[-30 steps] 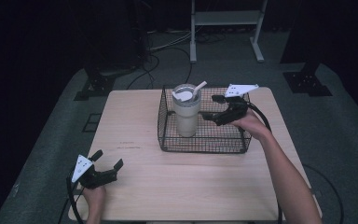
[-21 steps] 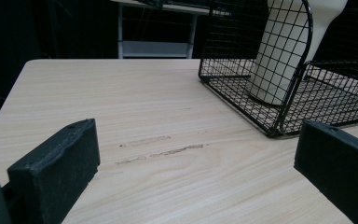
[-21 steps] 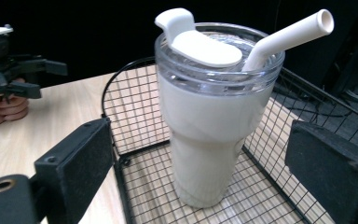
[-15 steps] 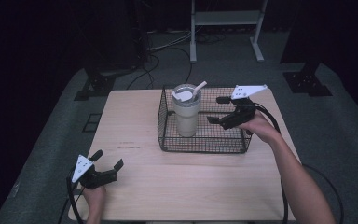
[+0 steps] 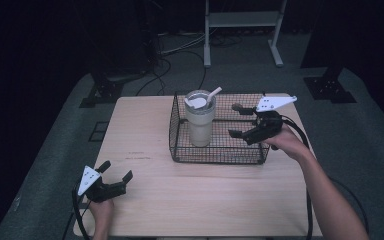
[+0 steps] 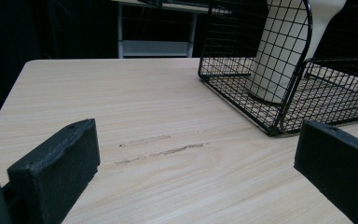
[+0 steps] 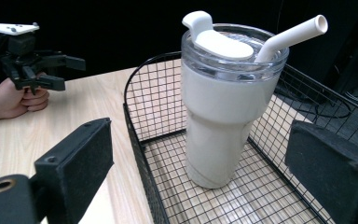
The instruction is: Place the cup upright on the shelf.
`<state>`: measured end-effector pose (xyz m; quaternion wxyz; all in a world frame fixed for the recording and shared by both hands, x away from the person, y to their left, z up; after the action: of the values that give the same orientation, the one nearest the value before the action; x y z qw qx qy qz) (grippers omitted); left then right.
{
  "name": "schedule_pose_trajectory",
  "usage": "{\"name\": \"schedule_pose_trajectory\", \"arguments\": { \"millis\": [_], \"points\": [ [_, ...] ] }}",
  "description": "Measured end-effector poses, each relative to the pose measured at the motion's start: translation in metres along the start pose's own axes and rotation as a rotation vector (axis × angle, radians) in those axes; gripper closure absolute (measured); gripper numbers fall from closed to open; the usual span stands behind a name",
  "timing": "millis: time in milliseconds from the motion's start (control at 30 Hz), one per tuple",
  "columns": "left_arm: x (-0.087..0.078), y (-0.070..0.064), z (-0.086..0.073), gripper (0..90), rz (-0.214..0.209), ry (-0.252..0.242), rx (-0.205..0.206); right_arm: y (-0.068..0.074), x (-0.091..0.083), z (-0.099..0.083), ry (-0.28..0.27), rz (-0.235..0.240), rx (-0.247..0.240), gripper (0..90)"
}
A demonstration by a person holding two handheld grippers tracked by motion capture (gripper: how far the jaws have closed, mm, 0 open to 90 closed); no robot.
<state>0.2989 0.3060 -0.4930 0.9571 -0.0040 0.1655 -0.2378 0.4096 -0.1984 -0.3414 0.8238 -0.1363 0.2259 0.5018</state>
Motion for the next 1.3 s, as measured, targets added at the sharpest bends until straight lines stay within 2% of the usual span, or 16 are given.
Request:
{"name": "schedule_pose_trajectory", "arguments": {
  "millis": [133,467,767,1300],
  "points": [
    [0.0,0.0,0.0,0.0,0.0,0.001,0.001,0.004,-0.003,-0.002,0.019,0.003,-0.006,7.0],
    [0.0,-0.001,0.0,0.0,0.0,0.005,0.008,0.015,-0.009,-0.016,0.009,0.032,-0.01,7.0],
    [0.001,-0.001,0.0,0.0,0.002,0.009,0.014,0.019,-0.012,-0.035,0.019,0.033,0.012,7.0],
    [0.001,-0.001,0.0,0.0,0.004,0.008,0.013,0.027,-0.026,-0.063,-0.016,0.024,0.054,7.2]
  ]
}}
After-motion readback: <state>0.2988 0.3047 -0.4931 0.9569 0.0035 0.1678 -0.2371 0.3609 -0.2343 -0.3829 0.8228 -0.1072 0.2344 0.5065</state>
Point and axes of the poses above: each handheld gripper's, and its own axes: x roughly forward along the jaws, z roughly out of its top, y roughly to its left, the point moved 1 cm from there along x, roughly forward along the jaws, and after that the axes turned 8 degrees about y, right-handed, at the moved point
